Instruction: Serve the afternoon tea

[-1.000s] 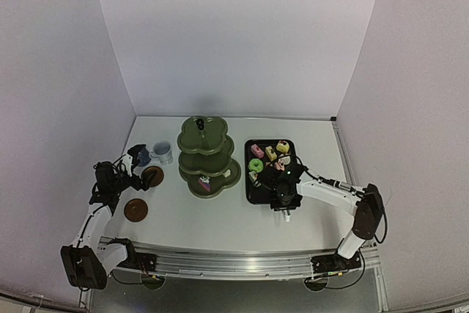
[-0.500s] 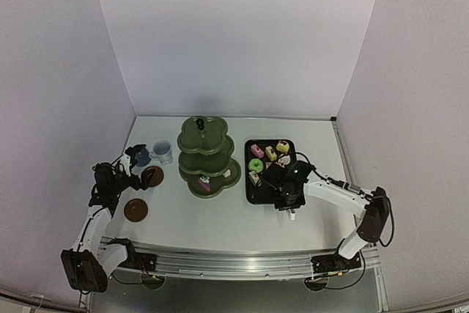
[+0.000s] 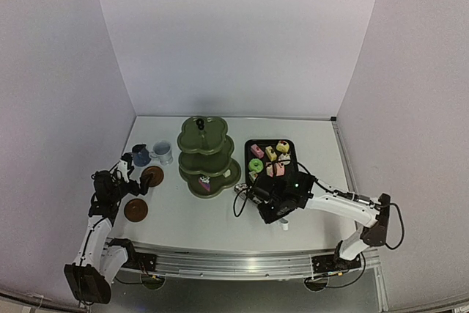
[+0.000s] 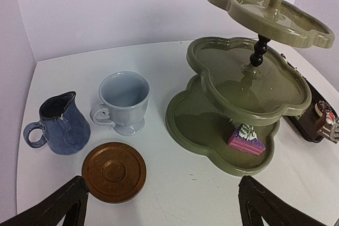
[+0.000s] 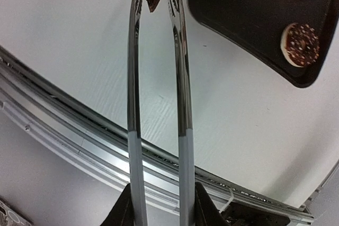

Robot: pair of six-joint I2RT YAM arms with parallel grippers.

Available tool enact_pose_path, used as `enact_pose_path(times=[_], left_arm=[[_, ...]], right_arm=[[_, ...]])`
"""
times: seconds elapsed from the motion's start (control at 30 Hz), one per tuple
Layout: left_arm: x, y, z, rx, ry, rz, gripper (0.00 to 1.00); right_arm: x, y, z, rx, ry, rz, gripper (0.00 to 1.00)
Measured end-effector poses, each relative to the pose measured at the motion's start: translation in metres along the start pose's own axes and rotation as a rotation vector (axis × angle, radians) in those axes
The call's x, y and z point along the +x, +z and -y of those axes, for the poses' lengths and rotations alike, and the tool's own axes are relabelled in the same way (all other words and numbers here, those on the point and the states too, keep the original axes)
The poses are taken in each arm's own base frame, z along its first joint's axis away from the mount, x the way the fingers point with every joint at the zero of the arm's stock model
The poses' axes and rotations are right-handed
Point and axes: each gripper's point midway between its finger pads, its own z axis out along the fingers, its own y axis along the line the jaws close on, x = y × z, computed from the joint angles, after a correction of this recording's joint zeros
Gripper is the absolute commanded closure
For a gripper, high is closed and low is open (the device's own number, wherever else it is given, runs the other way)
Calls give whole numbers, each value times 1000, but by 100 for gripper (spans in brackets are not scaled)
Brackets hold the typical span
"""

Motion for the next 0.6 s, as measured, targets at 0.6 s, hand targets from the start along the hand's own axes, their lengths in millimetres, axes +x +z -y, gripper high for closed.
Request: enact_pose_path(times=[0.6], left_arm=[[-5, -11, -10, -90, -9, 58, 1]], right_arm=[[-113, 106, -160, -100, -238, 173, 100]])
